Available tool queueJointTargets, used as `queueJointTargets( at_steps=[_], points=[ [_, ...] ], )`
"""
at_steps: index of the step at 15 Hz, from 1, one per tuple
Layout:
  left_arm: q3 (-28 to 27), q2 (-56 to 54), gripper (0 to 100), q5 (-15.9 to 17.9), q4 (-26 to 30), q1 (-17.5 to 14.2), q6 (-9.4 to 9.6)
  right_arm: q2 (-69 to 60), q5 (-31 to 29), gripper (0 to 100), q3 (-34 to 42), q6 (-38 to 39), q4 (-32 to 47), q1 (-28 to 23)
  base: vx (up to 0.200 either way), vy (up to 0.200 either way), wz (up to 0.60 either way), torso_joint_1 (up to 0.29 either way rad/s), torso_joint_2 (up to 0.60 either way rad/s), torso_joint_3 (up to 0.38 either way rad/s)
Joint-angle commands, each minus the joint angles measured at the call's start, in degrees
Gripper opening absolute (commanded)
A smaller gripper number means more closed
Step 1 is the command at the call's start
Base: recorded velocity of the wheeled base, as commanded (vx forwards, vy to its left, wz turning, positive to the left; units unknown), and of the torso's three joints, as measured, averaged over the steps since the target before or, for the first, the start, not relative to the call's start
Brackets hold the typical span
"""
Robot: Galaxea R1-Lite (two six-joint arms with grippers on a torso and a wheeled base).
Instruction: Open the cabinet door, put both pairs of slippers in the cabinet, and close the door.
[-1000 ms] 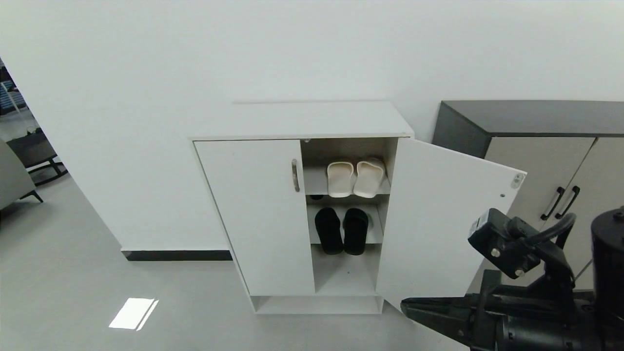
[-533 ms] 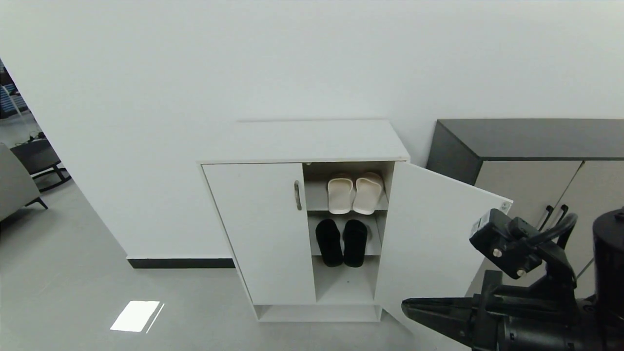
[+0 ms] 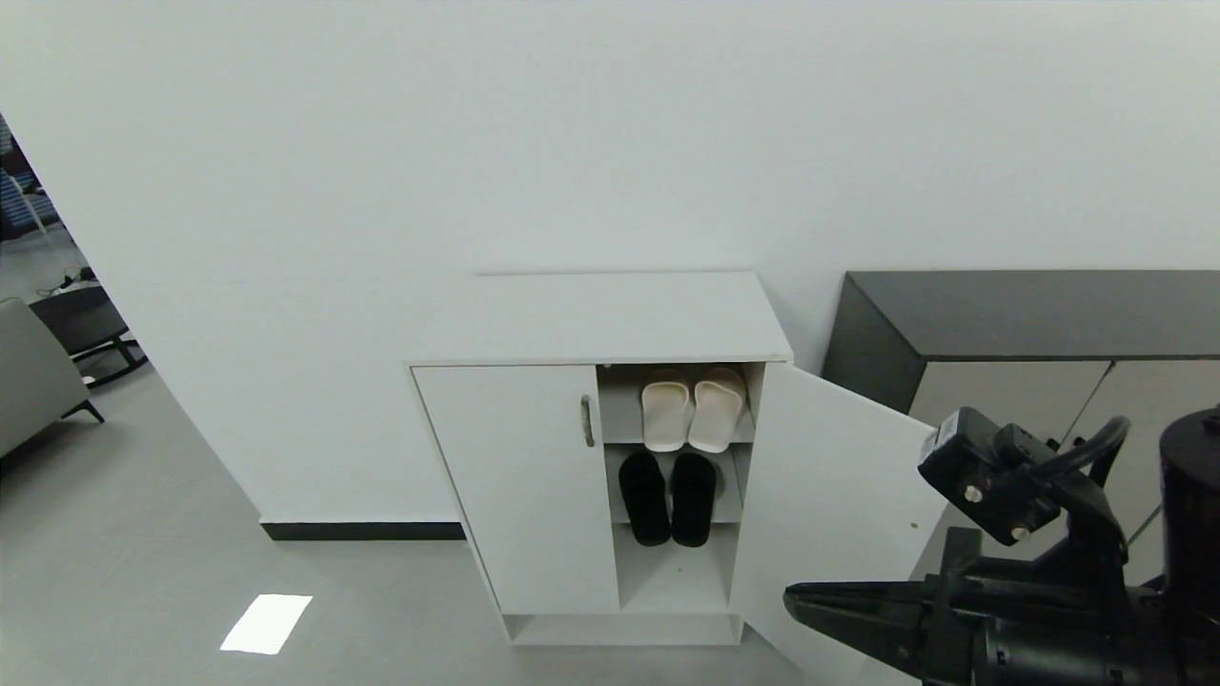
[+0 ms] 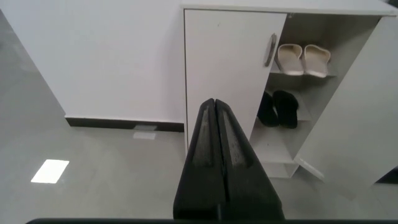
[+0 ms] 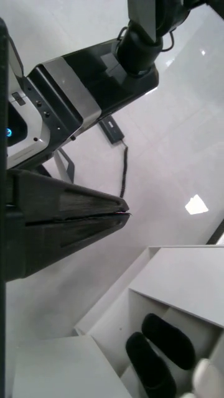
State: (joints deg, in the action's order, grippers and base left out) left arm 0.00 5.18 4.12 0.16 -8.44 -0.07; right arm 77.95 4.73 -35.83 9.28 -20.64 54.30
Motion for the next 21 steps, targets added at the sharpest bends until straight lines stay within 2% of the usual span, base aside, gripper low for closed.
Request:
queueJointTargets(
  at_steps=[1, 7, 9, 15, 19, 21],
  points=[
    [0.0, 0.1, 0, 0.0, 0.0, 0.0, -0.01, 0.1, 0.1, 0, 0.1, 0.0, -0.1, 0.0, 0.0, 0.0, 0.0, 0.237, -0.5, -0.261],
    [0.0, 0.1, 0, 0.1, 0.0, 0.0, -0.01, 0.1, 0.0, 0, 0.8, -1.1, -1.2, -0.5, 0.0, 0.0, 0.0, 0.028, -0.06, -0.03],
    [0.0, 0.1, 0, 0.1, 0.0, 0.0, 0.07, 1.1, -0.1, 0, 0.6, -1.2, -1.4, -2.7, 0.2, 0.0, 0.0, 0.005, 0.0, 0.0],
    [0.0, 0.1, 0, 0.1, 0.0, 0.0, -0.01, 11.9, -2.2, 0, -4.1, -1.6, -3.0, -22.7, 0.033, 0.0, 0.0, 0.0, 0.0, 0.0],
    [0.0, 0.1, 0, 0.0, 0.0, 0.0, -0.01, 19.6, -11.1, 0, -8.6, -3.6, -2.3, -33.9, 0.0, 0.0, 0.0, 0.0, 0.0, 0.0],
    [0.0, 0.1, 0, 0.0, 0.0, 0.0, -0.1, 22.0, -12.8, 0, -9.6, -6.2, -2.5, -39.3, 0.0, 0.0, 0.0, 0.0, 0.0, 0.0]
  ],
)
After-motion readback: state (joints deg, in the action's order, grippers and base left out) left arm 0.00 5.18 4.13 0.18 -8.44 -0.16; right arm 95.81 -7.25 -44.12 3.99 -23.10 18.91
